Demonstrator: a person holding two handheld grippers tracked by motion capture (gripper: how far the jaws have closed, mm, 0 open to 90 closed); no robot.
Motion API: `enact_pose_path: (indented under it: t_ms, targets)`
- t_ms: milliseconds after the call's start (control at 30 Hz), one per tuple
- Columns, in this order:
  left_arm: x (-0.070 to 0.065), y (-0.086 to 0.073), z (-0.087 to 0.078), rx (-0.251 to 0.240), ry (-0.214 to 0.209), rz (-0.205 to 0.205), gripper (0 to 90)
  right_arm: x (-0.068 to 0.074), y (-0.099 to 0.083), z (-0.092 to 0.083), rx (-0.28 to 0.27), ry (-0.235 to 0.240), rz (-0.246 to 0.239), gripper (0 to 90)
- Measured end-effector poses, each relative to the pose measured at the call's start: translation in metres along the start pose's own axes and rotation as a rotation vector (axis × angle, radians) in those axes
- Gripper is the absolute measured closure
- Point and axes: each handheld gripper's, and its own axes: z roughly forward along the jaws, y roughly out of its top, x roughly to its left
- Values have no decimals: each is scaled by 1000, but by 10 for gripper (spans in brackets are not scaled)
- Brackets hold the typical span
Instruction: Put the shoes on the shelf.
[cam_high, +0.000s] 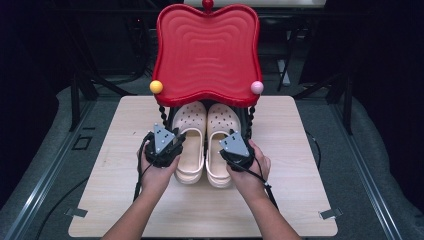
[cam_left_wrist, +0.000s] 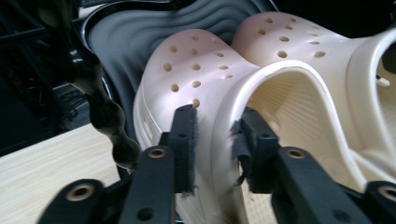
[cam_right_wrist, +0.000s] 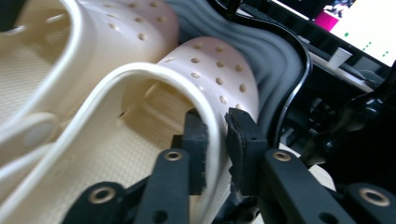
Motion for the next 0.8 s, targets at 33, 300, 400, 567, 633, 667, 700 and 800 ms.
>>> enact_pose_path:
  t_ms: [33, 300, 400, 567, 633, 667, 700, 800]
  targets:
    - [0, 0, 1, -2, 3, -2, 725, -1, 0, 1, 2, -9, 5, 800]
    - [-3, 7, 10, -26, 22, 9, 755, -4, 3, 11, -23, -47, 52, 811]
    - [1, 13, 14, -34, 24, 5, 755, -5, 8, 15, -33, -56, 53, 812]
    - [8, 19, 24, -47, 43, -12, 753, -7, 18, 25, -39, -68, 63, 811]
    - [10, 21, 27, -50, 45, -10, 751, -8, 22, 30, -37, -78, 63, 808]
    - [11, 21, 27, -48, 48, -10, 749, -9, 23, 32, -28, -80, 64, 805]
    - [12, 19, 30, -35, 51, -9, 746, -9, 23, 33, -31, -81, 67, 800]
    - [14, 15, 30, -41, 43, -22, 723, -10, 20, 36, -9, -63, 62, 771]
